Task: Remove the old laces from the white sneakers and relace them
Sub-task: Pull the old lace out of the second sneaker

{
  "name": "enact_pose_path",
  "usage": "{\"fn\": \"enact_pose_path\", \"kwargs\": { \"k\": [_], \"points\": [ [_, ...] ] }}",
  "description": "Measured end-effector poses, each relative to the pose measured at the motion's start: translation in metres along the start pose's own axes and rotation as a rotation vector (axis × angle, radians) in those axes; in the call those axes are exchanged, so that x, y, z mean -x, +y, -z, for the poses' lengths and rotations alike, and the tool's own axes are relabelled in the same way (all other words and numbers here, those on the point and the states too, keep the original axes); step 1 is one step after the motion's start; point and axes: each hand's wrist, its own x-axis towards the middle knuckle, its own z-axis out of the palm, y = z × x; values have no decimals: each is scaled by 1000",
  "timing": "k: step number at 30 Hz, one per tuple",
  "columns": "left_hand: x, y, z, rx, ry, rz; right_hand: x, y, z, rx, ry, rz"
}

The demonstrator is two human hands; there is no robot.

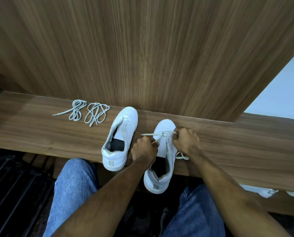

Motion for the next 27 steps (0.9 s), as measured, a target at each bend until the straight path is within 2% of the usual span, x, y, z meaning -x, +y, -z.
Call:
{"fn": "enact_pose_path", "kwargs": {
  "k": [2,6,9,11,14,18,23,27],
  "points": [
    [0,0,1,0,8,5,-10,5,13,-234,108,-69],
    [-1,1,1,-4,4,12,-28,16,48,-926,402,-201],
    [-1,0,-1,10,11,11,-39,22,75,-1238,580,-235],
    [-2,2,2,15,36,7,-45,26,77,-1357,595,-260],
    [-7,7,10,32,77,15,-44,37,50,-1230,488,-286],
    [-20,8,21,68,85,52,-33,61,-10,-741,152,-208],
    [-26,6,20,98,60,71,-9,62,-66,-328,-186,50],
    [-28,8,22,94,31,64,11,54,-76,-7,-231,186]
  ]
}}
